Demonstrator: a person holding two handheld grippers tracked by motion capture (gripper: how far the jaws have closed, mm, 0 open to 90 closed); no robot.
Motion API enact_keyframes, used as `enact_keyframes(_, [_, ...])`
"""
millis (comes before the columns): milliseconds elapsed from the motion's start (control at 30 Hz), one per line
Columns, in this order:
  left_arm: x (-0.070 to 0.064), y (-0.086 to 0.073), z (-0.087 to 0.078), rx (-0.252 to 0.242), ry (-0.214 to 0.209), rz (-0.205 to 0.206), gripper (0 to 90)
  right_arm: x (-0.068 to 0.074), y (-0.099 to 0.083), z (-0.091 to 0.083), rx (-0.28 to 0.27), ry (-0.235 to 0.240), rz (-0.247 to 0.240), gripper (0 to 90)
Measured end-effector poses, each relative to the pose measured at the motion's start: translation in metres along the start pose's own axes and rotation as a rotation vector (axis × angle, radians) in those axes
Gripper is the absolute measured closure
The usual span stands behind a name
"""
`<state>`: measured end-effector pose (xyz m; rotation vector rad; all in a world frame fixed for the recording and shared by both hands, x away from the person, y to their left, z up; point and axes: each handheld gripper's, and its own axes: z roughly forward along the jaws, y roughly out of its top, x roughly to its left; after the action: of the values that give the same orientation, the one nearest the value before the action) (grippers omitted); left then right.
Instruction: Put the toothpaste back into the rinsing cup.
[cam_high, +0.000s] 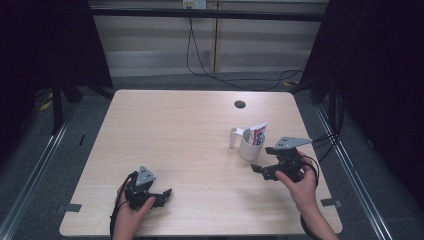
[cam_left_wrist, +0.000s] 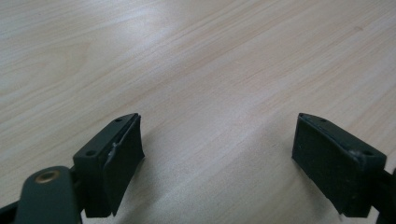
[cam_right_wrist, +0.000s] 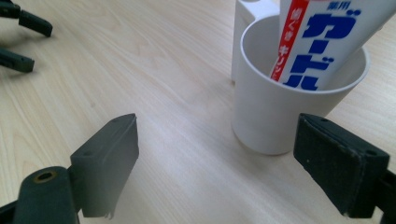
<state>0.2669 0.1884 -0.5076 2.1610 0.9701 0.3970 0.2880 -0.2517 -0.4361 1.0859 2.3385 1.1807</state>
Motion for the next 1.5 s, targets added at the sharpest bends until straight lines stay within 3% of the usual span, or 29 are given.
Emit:
enact_keyframes(200, [0.000,0.000,0.000,0.001,0.000,-0.001,16.0,0.001,-0.010,-0.001,0.014,0.019,0.001,13.9])
enact_keyframes(267, [0.000,0.000,0.000,-0.002,0.000,-0.003,16.1,0.001,-0.013,0.000,0.039,0.032,-0.020,13.9])
enact_keyframes(600, [0.000,0.000,0.000,0.001,0.000,0.000,16.0,0.001,-0.032,0.000,0.077,0.019,-0.034,13.9])
enact_keyframes(1500, [0.000,0.000,0.000,0.001,0.000,-0.002,16.1,-0.003,-0.074,-0.002,0.111,0.002,0.003,13.9])
